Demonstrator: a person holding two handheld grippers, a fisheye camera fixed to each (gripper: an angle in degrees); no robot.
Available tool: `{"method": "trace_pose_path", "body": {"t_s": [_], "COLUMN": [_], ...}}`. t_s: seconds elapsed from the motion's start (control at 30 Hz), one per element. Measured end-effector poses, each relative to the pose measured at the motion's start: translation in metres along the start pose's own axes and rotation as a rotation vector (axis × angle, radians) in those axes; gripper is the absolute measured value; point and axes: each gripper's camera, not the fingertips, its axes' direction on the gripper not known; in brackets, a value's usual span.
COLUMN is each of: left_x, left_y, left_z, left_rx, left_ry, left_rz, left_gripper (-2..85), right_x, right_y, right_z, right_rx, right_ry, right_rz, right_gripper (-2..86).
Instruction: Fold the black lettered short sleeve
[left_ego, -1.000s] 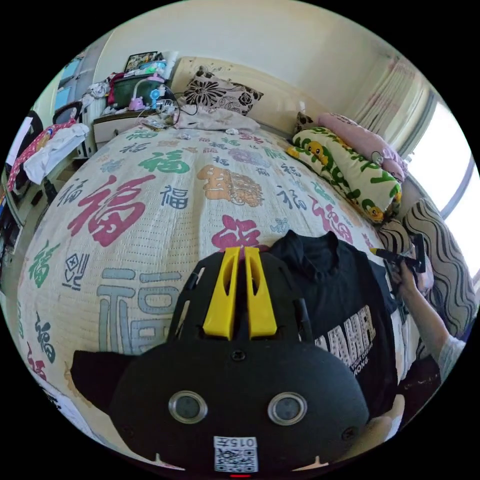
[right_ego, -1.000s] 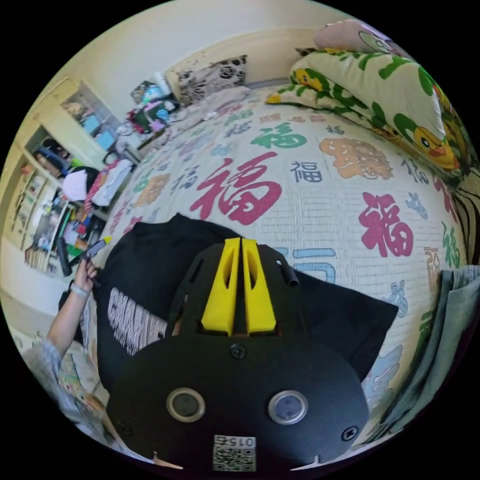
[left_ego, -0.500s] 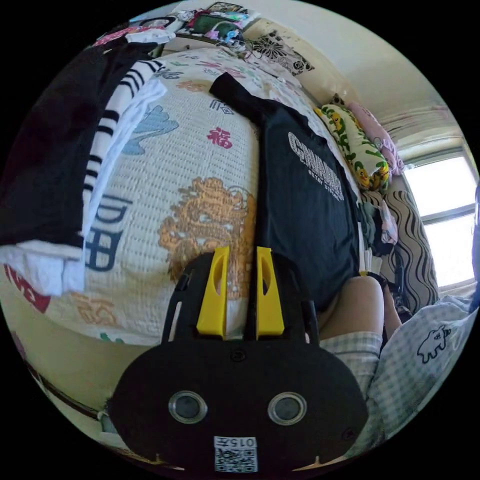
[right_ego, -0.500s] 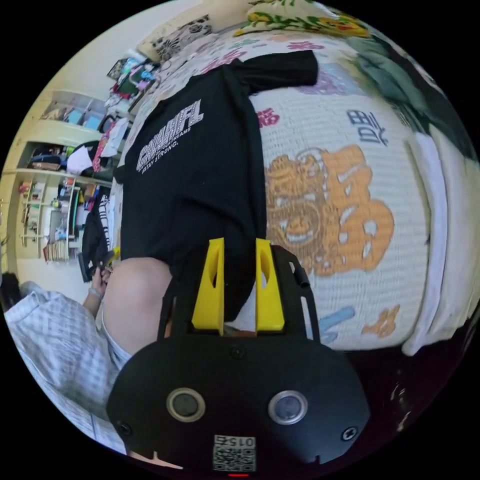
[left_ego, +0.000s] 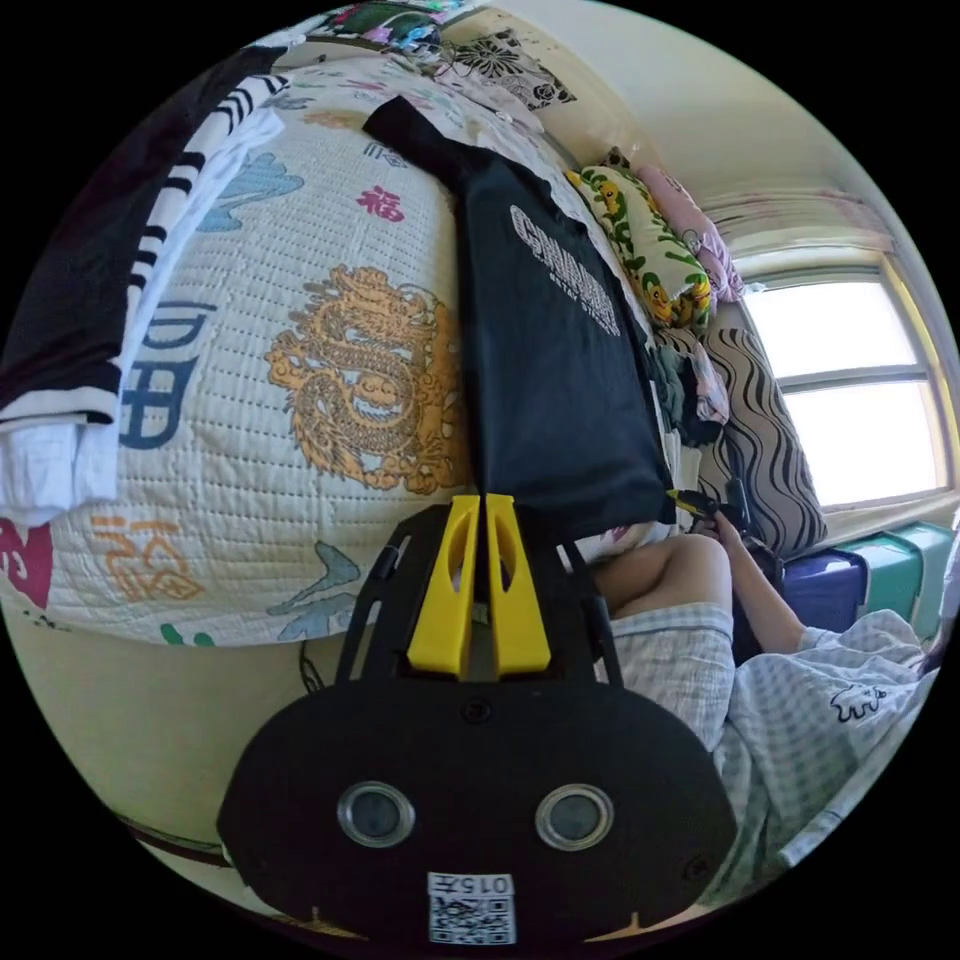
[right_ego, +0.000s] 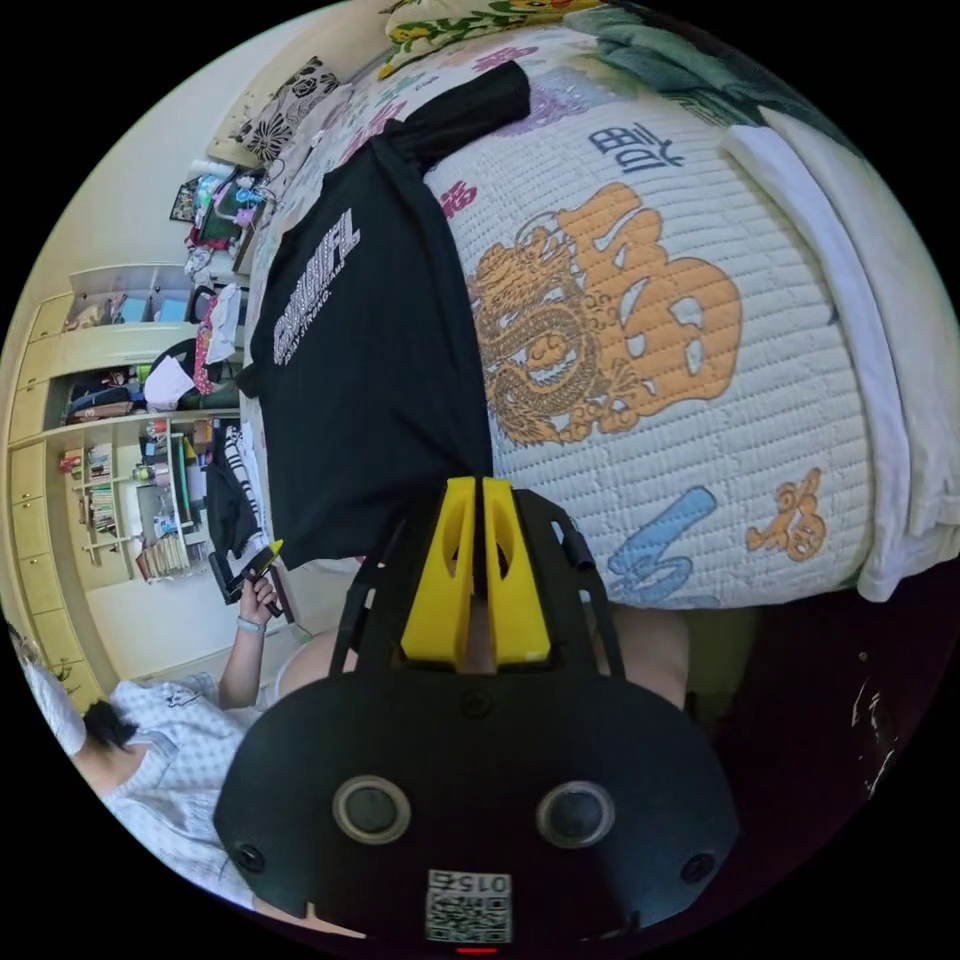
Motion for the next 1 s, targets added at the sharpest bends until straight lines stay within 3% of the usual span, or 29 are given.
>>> {"method": "trace_pose_path", "body": {"t_s": [0.2,0.37,0.5,0.6,0.73,0.83,1.0], "left_x": [0.005,0.006,0.025,0.05,0.064,0.062,0.051], "left_y": [0.018,0.03,0.028,0.008,-0.07,-0.137,-0.21], "left_z": [-0.012,-0.023,-0.039,-0.088,-0.143,-0.149,-0.124], "left_rx": [-0.015,-0.05,-0.15,0.079,0.426,0.525,0.488], "left_ry": [-0.037,0.057,-0.015,-0.107,-0.056,-0.056,-0.132], "left_rz": [-0.04,-0.069,-0.006,0.066,0.06,-0.042,-0.308], "left_gripper": [-0.3,0.4,1.6,5.5,13.5,15.2,14.3], "right_x": [-0.018,-0.029,-0.036,-0.049,-0.068,-0.086,-0.124], "right_y": [0.019,0.037,0.062,0.079,0.104,0.123,0.158], "right_z": [-0.01,-0.02,-0.039,-0.049,-0.057,-0.064,-0.074], "right_rx": [-0.079,-0.077,-0.066,-0.064,-0.069,-0.08,-0.107], "right_ry": [0.091,-0.013,-0.061,-0.069,-0.125,-0.141,-0.138], "right_rz": [-0.032,-0.011,0.028,0.061,0.095,0.105,0.097], "right_gripper": [0.0,0.5,0.2,0.1,0.3,0.4,0.4]}}
